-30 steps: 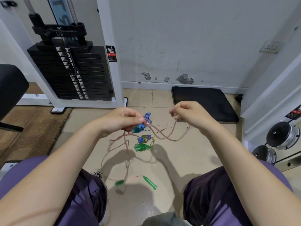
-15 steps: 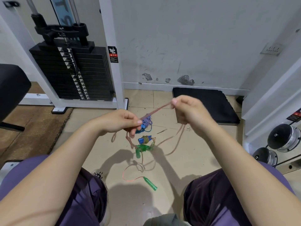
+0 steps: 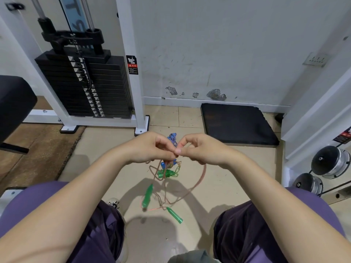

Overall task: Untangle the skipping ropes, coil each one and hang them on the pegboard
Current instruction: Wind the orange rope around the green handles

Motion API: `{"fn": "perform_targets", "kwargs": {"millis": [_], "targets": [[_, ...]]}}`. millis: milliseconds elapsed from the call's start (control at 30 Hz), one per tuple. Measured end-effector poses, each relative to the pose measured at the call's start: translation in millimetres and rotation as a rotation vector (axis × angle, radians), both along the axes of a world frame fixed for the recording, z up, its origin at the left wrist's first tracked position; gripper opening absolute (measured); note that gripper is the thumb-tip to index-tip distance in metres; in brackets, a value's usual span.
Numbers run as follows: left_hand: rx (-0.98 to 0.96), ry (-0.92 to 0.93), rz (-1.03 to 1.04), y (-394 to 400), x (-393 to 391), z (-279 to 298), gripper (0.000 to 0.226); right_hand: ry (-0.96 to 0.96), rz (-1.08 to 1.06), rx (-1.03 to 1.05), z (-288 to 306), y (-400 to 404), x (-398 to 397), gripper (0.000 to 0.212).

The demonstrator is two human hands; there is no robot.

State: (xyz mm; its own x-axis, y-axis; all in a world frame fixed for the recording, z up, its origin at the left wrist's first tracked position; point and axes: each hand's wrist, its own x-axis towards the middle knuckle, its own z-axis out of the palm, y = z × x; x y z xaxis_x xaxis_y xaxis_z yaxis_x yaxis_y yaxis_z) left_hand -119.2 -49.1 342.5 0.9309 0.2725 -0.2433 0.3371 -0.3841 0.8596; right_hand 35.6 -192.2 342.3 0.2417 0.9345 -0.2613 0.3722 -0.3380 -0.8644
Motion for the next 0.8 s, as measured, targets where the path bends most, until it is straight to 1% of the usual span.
{"fn": "perform_targets", "kwargs": {"millis": [67, 133, 233, 333, 367, 400, 467, 500, 533, 567, 633, 667, 733, 800], "targets": [[0.04, -0.047, 0.057, 7, -1, 0, 0.017, -0.059, -0.031, -0.009, 6, -3, 7, 0.026], [0.089, -0.079, 0.126, 16, -5, 2, 0.025, -0.049, -0.053, 0.006, 12, -9, 17, 0.023], [0.071, -0.097, 0.176, 27, -11, 3, 0.018, -0.04, -0.091, 0.039, 16, -16, 30, 0.019], [0.07, -0.071, 0.173, 34, -16, 4, 0.015, -0.105, -0.17, 0.071, 16, -18, 37, 0.019], [0.12, -0.052, 0.18, 36, -17, 3, 0.015, -0.119, -0.204, 0.087, 16, -18, 39, 0.021], [0.219, -0.021, 0.197, 41, -17, 1, 0.018, -0.12, -0.233, 0.104, 16, -17, 39, 0.022], [0.518, 0.098, 0.219, 47, -17, -4, 0.03, -0.079, -0.257, 0.144, 16, -16, 37, 0.025], [0.607, 0.137, 0.22, 46, -17, -5, 0.037, -0.047, -0.248, 0.158, 16, -15, 35, 0.025], [0.596, 0.115, 0.206, 44, -15, -7, 0.042, -0.015, -0.225, 0.164, 16, -14, 33, 0.023], [0.49, 0.039, 0.174, 40, -13, -9, 0.047, 0.012, -0.191, 0.162, 15, -12, 29, 0.02], [0.156, -0.127, 0.085, 23, -5, -11, 0.05, 0.06, -0.106, 0.152, 13, -9, 20, 0.012], [0.033, -0.174, 0.043, 13, 0, -12, 0.046, 0.088, -0.072, 0.157, 12, -7, 15, 0.008], [-0.134, -0.211, 0.012, -1, 7, -17, 0.031, 0.13, -0.044, 0.196, 11, -3, 9, 0.007], [-0.187, -0.208, 0.031, -6, 12, -20, 0.016, 0.136, -0.053, 0.236, 12, -2, 6, 0.006]]}}
